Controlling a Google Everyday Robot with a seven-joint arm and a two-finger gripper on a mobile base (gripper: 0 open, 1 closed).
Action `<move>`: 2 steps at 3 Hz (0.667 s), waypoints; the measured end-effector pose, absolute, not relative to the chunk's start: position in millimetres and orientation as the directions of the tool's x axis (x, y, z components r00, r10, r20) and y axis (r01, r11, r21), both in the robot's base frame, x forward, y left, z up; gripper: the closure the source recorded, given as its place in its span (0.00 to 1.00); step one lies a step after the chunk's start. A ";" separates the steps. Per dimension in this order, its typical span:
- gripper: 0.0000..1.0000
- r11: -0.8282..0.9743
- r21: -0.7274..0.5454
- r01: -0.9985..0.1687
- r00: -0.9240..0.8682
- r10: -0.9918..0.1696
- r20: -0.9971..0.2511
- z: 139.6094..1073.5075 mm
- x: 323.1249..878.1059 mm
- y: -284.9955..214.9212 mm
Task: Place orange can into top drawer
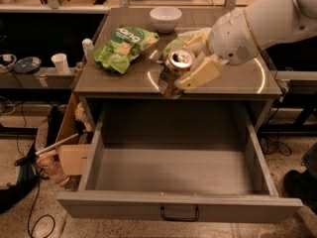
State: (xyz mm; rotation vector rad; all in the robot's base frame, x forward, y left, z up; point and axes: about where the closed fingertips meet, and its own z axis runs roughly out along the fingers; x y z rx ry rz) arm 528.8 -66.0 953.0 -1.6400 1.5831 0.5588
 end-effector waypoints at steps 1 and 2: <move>1.00 0.194 -0.225 -0.955 0.008 -0.740 -0.672 928.0 526.1 -77.2; 1.00 0.196 -0.228 -0.954 0.009 -0.740 -0.672 927.8 526.2 -76.8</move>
Offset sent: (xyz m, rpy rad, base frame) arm -0.0022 -0.0094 -0.0185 -0.1078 0.0123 -0.1284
